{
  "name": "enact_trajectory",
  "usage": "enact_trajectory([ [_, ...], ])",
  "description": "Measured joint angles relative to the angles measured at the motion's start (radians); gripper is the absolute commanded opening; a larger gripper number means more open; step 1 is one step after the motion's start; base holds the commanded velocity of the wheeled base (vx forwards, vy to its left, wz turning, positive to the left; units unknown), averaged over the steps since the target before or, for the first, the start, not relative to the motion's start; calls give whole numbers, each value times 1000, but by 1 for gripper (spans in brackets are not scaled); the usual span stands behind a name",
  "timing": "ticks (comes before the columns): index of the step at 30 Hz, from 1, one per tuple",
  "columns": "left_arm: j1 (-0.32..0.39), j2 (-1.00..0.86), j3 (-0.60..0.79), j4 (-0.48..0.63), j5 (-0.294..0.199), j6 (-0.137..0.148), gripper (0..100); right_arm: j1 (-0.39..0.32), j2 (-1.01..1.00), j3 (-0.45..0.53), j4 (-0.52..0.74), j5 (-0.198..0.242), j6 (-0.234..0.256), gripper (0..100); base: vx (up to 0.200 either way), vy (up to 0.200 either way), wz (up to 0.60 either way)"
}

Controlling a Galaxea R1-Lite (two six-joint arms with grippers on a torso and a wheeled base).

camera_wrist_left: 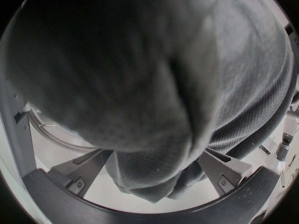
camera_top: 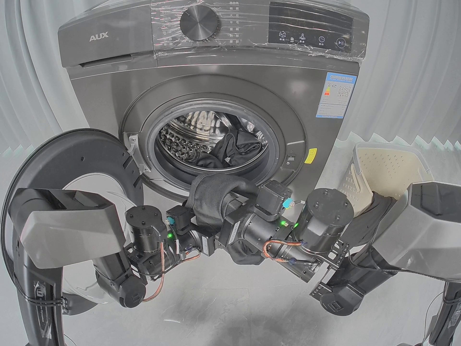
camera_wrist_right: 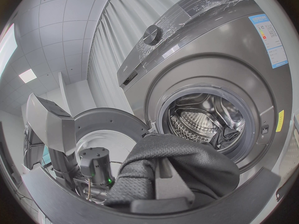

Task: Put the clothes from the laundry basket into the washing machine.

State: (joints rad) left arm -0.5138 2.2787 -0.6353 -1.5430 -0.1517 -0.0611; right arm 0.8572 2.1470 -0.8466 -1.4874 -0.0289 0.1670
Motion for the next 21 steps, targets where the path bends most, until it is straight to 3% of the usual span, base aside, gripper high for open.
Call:
enact_trajectory([
  [2, -3, 17, -14, 0, 0, 0, 100, 2, -1, 2, 0, 0, 1, 0, 0, 0, 0],
  [3, -4, 24, -20, -1, 0, -1, 0, 2, -1, 2, 0, 0, 1, 0, 0, 0, 0],
  [15, 24, 34, -44, -5, 21, -7, 0, -37, -11, 21, 7, -11, 2, 0, 0, 0, 0],
  [21, 85, -29, -33, -6, 33, -22, 0, -67, -18, 108, 14, -16, 2, 0, 0, 0, 0],
])
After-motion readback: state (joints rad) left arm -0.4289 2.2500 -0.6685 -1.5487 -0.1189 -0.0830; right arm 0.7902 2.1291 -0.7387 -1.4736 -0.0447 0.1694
